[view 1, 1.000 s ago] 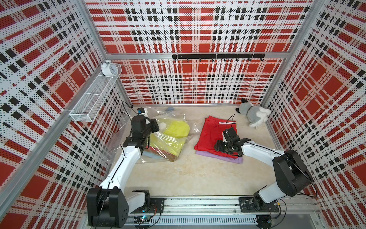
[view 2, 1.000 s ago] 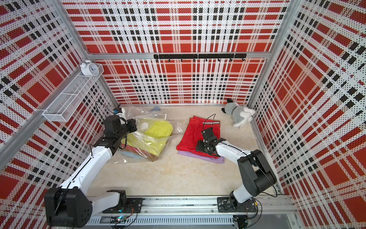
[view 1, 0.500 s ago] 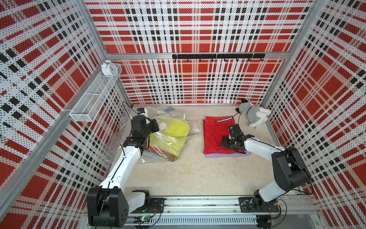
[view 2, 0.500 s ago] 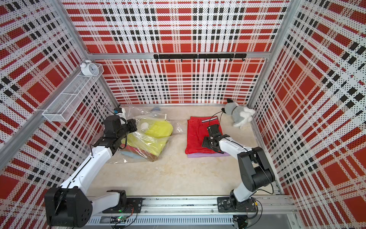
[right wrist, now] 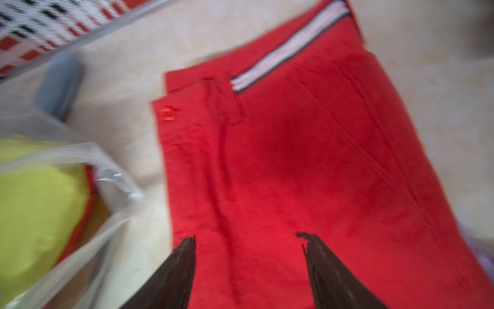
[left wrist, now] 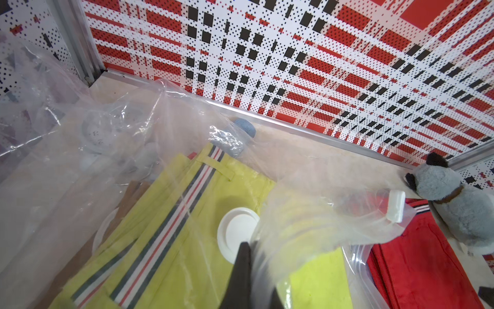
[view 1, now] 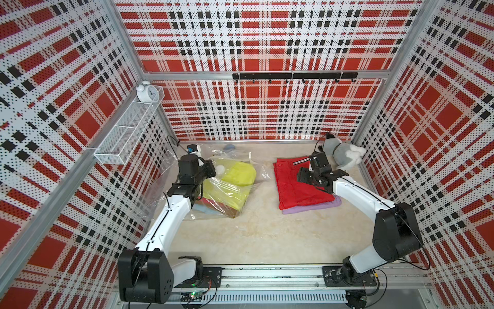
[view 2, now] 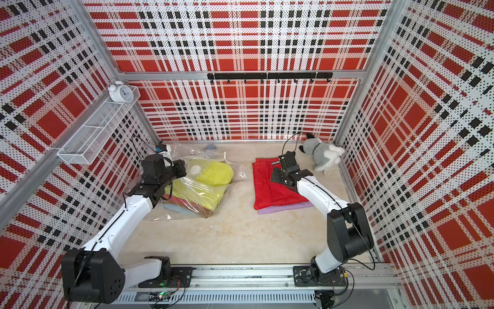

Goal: Take the trousers out of the vacuum bag
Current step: Place the trousers at the center of the board.

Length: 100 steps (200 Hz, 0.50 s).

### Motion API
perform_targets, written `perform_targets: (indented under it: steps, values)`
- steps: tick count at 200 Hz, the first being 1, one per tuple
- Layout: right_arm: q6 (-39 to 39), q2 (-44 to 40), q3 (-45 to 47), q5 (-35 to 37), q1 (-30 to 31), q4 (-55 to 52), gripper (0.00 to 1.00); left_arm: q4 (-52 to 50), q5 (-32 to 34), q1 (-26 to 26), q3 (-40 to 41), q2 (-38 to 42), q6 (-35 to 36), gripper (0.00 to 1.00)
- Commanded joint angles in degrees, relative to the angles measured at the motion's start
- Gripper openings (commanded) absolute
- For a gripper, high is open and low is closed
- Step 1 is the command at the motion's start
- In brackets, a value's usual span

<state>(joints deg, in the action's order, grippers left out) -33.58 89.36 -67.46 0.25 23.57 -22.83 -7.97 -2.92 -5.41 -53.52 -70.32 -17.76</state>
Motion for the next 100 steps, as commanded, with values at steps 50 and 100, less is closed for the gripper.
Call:
perform_targets:
  steps: [50, 100]
  values:
    - [-4.2, 8.9, -8.4, -14.4, 10.1, 11.7, 0.67, 1.7, 10.1, -15.2, -5.8, -4.2, 4.3, 0.0]
    - [-8.0, 12.9, -7.8, -15.6, 14.7, 17.0, 0.65, 2.8, 10.4, -16.0, -6.4, -5.9, 2.7, 0.0]
